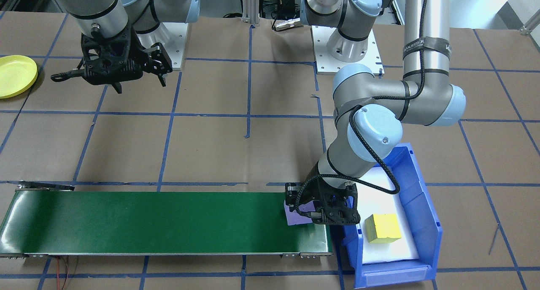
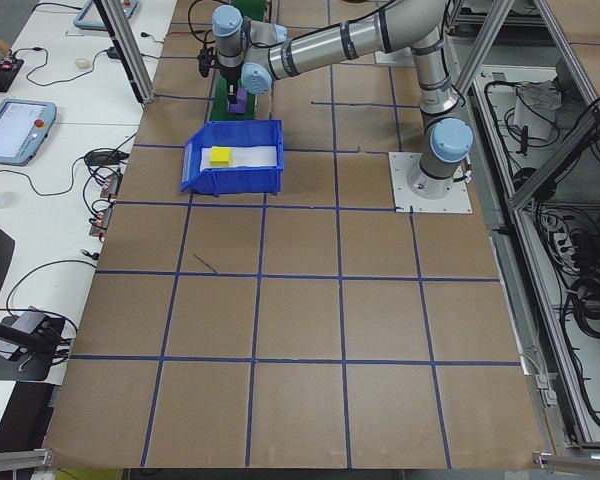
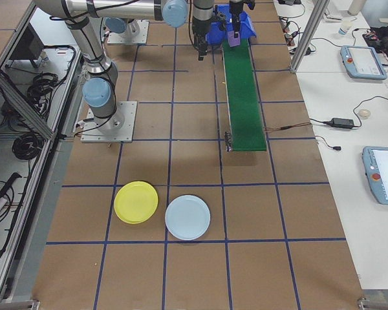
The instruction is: Move block left to right into plate
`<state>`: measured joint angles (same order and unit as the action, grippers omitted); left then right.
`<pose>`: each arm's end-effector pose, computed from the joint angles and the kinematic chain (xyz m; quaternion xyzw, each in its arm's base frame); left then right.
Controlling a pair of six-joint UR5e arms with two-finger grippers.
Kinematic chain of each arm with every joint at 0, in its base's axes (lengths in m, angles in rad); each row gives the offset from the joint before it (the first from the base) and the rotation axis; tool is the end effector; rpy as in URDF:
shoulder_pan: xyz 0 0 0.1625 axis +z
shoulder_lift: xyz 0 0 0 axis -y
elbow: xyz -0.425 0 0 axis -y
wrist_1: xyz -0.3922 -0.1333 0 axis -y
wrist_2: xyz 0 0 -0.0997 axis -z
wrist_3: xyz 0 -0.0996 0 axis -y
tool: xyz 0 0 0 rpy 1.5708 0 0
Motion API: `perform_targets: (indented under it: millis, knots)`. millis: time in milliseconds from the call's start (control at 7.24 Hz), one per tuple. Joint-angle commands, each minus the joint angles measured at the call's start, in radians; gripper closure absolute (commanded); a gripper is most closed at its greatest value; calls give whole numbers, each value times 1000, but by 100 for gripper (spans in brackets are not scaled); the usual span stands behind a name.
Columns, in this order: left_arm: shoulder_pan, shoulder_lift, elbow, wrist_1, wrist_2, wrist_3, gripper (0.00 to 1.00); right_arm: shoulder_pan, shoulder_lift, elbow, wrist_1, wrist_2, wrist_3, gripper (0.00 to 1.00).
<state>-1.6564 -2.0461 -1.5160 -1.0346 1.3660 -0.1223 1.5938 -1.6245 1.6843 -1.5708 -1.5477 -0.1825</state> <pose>-0.2097 -0.6473 0.2949 0.0123 -0.9930 0.0466 0.1075 0.1462 -0.4590 0.4581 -0.1022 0.9943 0.0289 0.0139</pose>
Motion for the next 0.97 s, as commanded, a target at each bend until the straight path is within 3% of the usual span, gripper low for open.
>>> perform_targets:
  millis: [0,138,414,690,829]
  knots:
    - [0,26,-7,25,8,24,0,0,0,0,0,0,0,0]
    - [10,41,9,15,19,53,0,0,0,0,0,0,0,0]
    - [56,69,16,-5,140,56,0,0,0,0,2,0,0,0]
    - [174,53,61,-28,162,125,0,0,0,0,0,0,0,0]
    - [187,29,100,-56,163,148,0,0,0,0,0,0,0,0]
